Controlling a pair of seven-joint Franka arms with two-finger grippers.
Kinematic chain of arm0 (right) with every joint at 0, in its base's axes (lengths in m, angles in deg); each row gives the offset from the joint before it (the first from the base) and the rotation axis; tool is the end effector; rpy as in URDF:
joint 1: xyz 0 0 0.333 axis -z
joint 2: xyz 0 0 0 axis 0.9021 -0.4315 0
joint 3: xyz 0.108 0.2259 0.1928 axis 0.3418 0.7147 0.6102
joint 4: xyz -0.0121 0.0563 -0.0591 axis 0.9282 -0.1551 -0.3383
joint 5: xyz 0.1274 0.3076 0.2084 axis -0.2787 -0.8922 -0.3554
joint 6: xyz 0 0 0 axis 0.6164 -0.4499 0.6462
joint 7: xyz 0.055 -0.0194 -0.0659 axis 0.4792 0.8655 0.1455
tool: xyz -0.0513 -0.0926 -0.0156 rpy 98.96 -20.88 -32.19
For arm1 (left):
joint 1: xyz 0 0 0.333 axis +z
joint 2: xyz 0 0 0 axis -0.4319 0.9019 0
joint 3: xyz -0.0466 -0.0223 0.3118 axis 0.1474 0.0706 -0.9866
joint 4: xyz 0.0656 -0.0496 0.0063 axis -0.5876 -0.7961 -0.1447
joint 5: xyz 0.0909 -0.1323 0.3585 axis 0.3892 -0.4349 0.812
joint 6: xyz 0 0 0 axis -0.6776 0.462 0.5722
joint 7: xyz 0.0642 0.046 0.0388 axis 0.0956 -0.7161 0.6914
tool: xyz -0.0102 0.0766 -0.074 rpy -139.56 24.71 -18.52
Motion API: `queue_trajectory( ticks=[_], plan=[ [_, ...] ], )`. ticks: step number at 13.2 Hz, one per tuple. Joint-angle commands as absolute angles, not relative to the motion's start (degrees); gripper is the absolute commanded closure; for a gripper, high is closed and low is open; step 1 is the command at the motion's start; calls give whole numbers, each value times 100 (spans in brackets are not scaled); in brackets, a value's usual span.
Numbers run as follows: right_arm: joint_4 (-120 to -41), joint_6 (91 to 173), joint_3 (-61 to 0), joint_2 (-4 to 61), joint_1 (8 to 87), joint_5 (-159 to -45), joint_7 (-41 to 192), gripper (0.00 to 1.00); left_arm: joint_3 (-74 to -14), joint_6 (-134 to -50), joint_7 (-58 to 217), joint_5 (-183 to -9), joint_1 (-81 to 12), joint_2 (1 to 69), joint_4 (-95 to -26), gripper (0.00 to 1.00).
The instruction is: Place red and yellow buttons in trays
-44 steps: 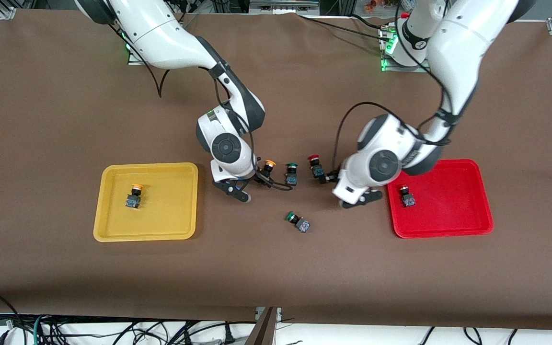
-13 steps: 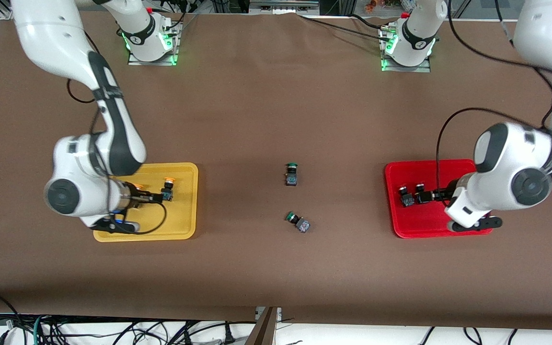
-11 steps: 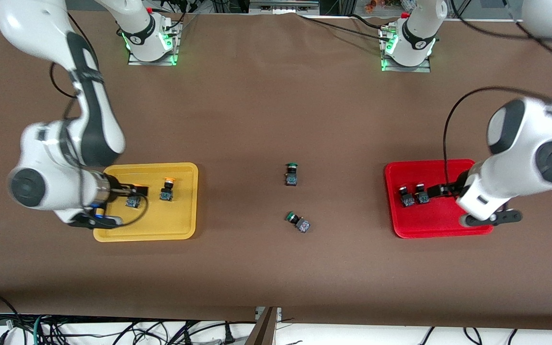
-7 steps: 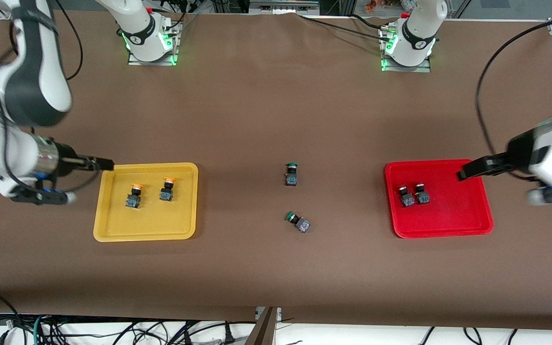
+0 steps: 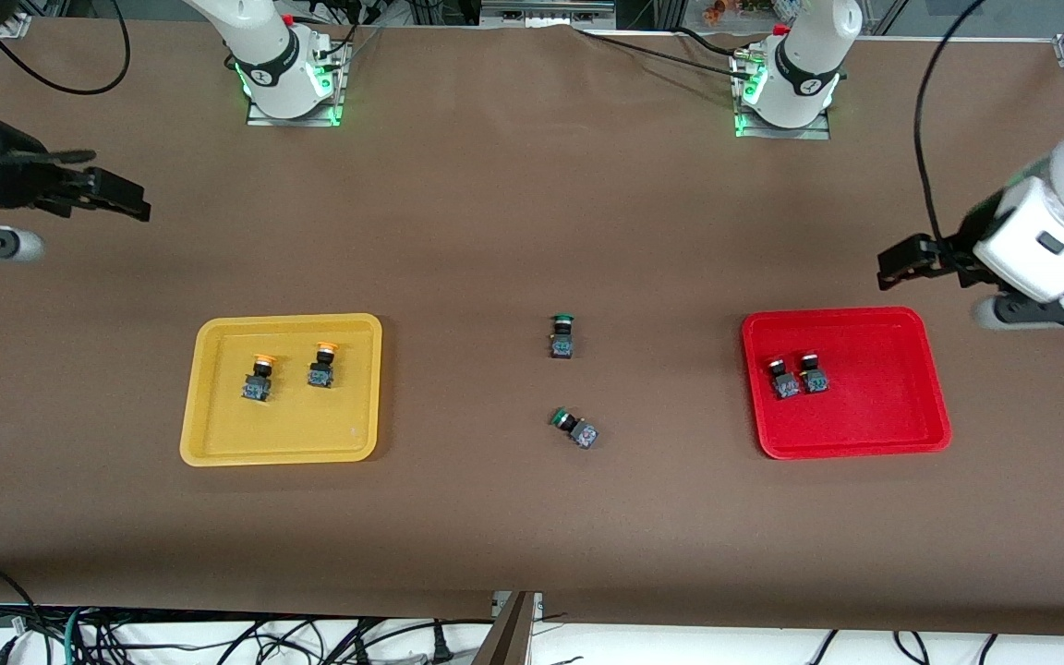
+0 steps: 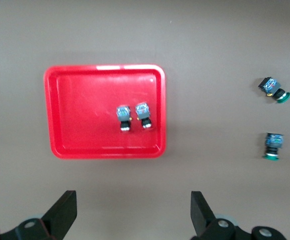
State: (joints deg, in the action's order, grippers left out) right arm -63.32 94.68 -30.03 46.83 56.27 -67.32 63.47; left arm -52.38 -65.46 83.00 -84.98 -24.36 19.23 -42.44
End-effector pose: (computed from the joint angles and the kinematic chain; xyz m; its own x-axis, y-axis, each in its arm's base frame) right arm 0.5604 0.0410 0.6218 0.9853 -0.0532 -0.1623 -0.0562 -0.9983 -0.0139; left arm 0.6006 -0.0792 0.5948 0.9994 0.0244 -0.0235 0.0242 -0.9997 -0.0098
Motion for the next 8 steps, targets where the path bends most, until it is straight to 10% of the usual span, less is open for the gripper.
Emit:
queue_trajectory(
  ticks=[1,8],
  plan=[
    [-6509,9525,-2888,5090,5785,-6645,6365,0,-6188,-7719,7283,-8733,-2874,582,-6066,0],
    [-6377,9446,-2941,4915,5767,-6488,6427,0,-6208,-6991,7244,-8787,-2726,431,-6007,0]
  ],
)
